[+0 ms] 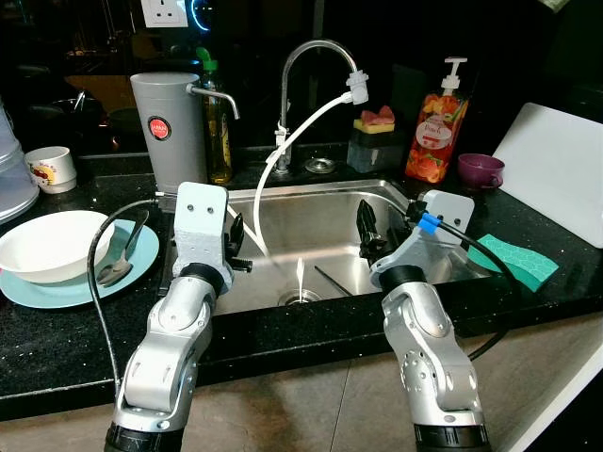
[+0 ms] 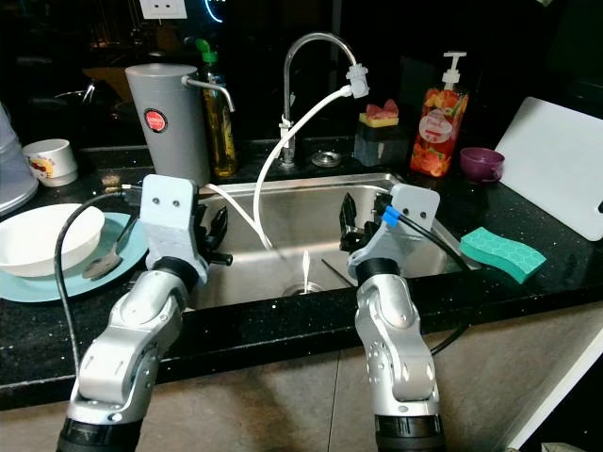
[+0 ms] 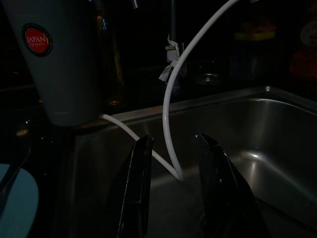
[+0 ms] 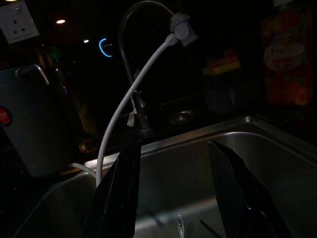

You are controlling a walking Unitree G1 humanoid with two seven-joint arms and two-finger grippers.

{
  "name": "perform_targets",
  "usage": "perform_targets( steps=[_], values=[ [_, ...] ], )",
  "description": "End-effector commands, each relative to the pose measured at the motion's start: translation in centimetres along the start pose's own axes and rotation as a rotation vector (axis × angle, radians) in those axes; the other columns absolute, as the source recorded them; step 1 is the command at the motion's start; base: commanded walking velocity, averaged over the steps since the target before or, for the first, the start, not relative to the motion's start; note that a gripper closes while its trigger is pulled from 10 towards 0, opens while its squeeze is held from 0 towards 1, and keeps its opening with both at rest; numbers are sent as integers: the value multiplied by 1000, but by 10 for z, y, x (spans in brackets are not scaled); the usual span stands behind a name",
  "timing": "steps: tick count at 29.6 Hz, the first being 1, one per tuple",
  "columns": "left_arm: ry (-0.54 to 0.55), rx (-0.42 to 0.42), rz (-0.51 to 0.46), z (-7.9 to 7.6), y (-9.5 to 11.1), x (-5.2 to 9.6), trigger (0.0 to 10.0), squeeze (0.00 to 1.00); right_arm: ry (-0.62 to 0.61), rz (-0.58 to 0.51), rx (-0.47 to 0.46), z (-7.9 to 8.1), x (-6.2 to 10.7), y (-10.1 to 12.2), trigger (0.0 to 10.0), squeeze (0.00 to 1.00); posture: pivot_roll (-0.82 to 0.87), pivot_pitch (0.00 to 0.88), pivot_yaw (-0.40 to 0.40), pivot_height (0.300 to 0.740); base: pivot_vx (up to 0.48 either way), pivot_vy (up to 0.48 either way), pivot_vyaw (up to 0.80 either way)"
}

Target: Kitchen organization

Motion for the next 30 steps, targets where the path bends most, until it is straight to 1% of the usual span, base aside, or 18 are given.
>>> perform_targets(
  steps=[1, 30],
  values=[
    [-1, -5, 18, 0, -5, 0, 10000, 0, 0, -7, -3, 0, -2, 1, 10000, 0, 178, 50, -11, 740, 0, 0, 0],
    [6, -9, 22, 2, -5, 0, 10000, 0, -7, -2, -5, -1, -1, 0, 10000, 0, 181, 63, -10, 740, 0, 0, 0]
  ],
)
Point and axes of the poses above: a point about 5 cm out from each wrist's last joint towards the gripper, its own x axis pointing back from the gripper into the wrist, its own y axis along the axis of the wrist's last joint, z = x × y, the point moved 5 cm from there along -x, pointing out of the wrist towards the gripper, and after that the axes turned 14 degrees about x, right-handed, at the moved point
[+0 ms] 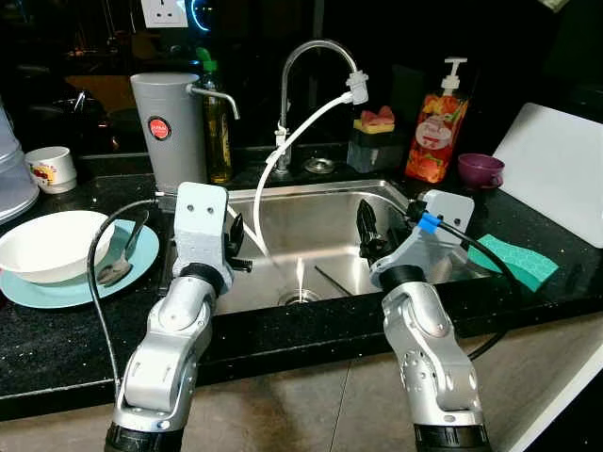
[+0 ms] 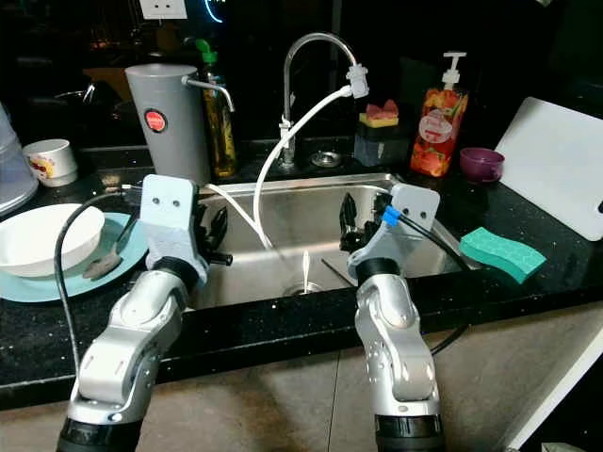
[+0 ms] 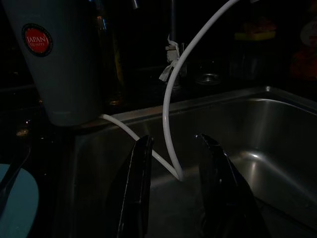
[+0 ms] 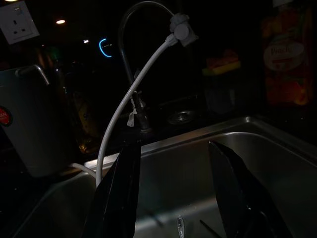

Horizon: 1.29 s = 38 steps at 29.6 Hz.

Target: Kitchen organization

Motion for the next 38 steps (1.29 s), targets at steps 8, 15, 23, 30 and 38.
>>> perform_targets(
  steps=[8, 15, 23, 30, 38],
  values=[
    [7, -9, 23, 2, -5, 0, 10000, 0, -6, -1, -5, -1, -1, 0, 10000, 0, 181, 63, -10, 740, 0, 0, 0],
    [7, -8, 22, 2, -5, 0, 10000, 0, -6, -2, -5, -1, -1, 0, 10000, 0, 181, 63, -10, 740, 0, 0, 0],
    [8, -7, 21, 2, -5, 0, 10000, 0, -4, -3, -4, -1, -1, 1, 10000, 0, 180, 66, -13, 740, 0, 0, 0],
    [9, -8, 22, 1, -5, 0, 10000, 0, -4, -3, -4, -1, -1, 1, 10000, 0, 180, 66, -14, 740, 0, 0, 0],
    [10, -10, 24, 2, -6, 1, 10000, 0, -4, -5, -3, -1, -1, 1, 10000, 0, 180, 66, -14, 740, 0, 0, 0]
  ],
)
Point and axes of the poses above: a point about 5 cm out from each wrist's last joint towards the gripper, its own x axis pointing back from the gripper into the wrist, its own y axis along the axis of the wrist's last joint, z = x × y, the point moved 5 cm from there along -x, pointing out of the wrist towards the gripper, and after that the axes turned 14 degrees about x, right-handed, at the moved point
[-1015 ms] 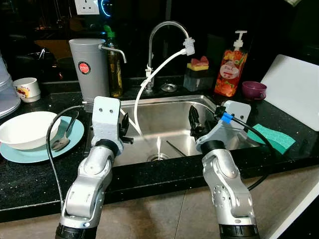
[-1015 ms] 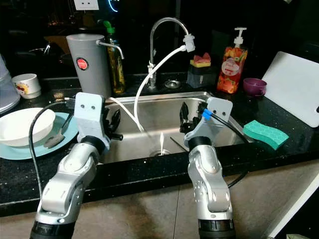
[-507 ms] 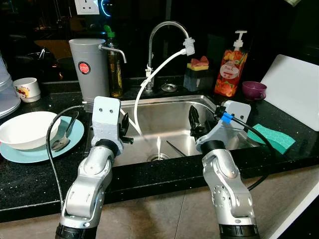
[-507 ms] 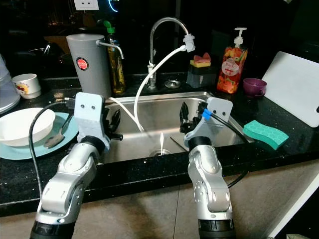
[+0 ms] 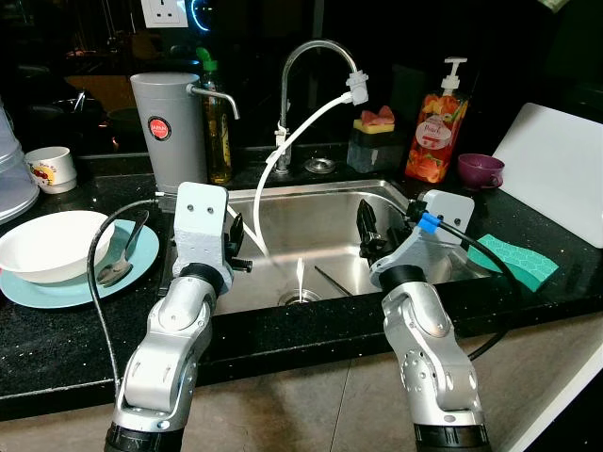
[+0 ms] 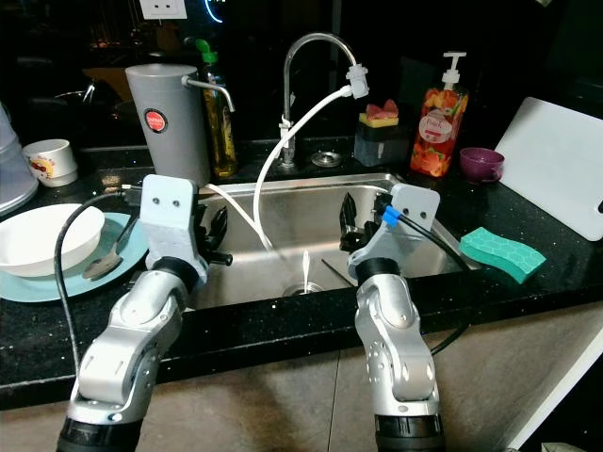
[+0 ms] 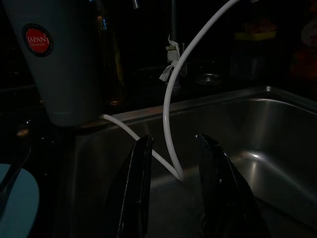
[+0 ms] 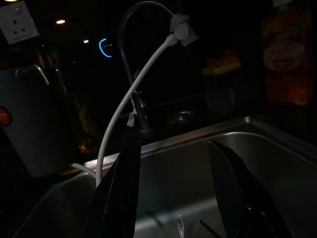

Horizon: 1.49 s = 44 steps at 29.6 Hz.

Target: Kitchen organization

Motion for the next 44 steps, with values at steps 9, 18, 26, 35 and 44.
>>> perform_targets(
  steps=[9, 18, 26, 35, 44],
  values=[
    [8, -10, 35, 2, -8, 1, 10000, 0, -1, -4, -4, 0, -1, 1, 10000, 0, 181, 61, -12, 740, 0, 0, 0],
    [19, 3, 123, 4, -22, 3, 10000, 0, 5, 5, 3, 1, 0, -2, 10000, 0, 168, 52, -17, 740, 0, 0, 0],
    [2, -164, 202, 19, -34, 2, 10000, 0, -2, 4, 12, -2, 1, -1, 10000, 0, 150, 44, -8, 740, 0, 0, 0],
    [132, -201, 237, 66, -24, -6, 10000, 0, -3, 13, 18, -3, 3, -4, 10000, 0, 143, 39, -1, 740, 0, 0, 0],
    [356, -313, 362, 137, -26, 4, 10000, 0, -3, 14, 19, -4, 2, -4, 10000, 0, 150, 46, -4, 740, 0, 0, 0]
  ],
)
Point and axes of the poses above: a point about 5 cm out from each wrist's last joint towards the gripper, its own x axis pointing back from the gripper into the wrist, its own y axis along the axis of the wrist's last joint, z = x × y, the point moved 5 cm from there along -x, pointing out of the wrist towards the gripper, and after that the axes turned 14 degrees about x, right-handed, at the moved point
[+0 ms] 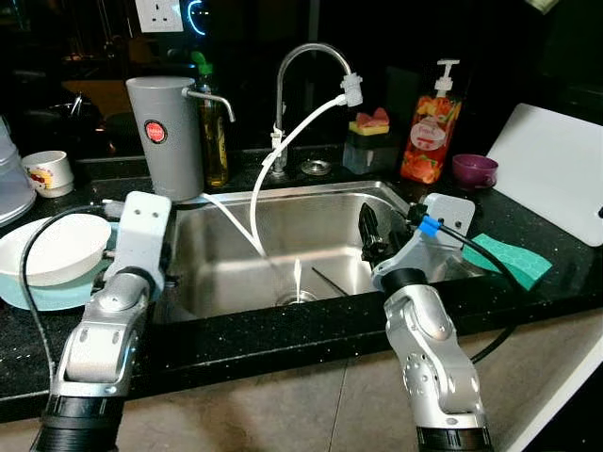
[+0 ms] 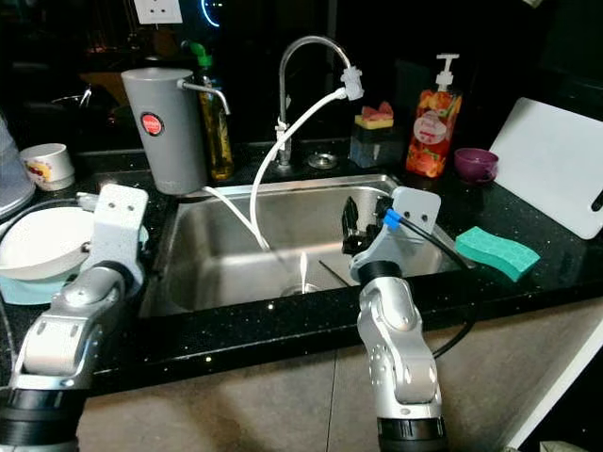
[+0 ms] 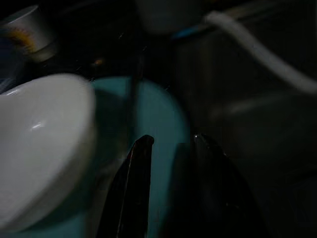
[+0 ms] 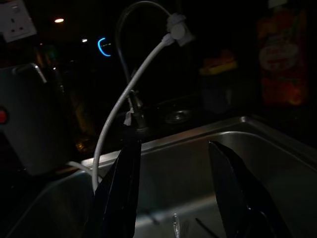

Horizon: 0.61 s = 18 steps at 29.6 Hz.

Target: Kitchen organization

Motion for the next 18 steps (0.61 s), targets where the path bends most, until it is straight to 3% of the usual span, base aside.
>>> perform_targets(
  steps=[1, 6, 10, 13, 18],
  values=[
    [41, -70, 55, 20, -9, 0, 10000, 0, -4, 6, 6, -2, 0, -2, 10000, 0, 150, 46, -4, 740, 0, 0, 0],
    [19, -160, 115, 36, -16, 0, 10000, 0, -3, 13, 4, -1, 0, -4, 10000, 0, 164, 53, -3, 740, 0, 0, 0],
    [-112, -329, 144, 37, -18, 7, 10000, 0, -3, 13, -1, 0, 0, -4, 10000, 0, 167, 59, -4, 740, 0, 0, 0],
    [-167, -404, 156, 42, -16, 11, 10000, 0, -5, 13, -2, -1, 0, -4, 10000, 0, 169, 62, -2, 740, 0, 0, 0],
    [-229, -428, 176, 42, -11, 16, 10000, 0, -9, 15, -3, -2, 1, -5, 10000, 0, 172, 64, -2, 740, 0, 0, 0]
  ],
)
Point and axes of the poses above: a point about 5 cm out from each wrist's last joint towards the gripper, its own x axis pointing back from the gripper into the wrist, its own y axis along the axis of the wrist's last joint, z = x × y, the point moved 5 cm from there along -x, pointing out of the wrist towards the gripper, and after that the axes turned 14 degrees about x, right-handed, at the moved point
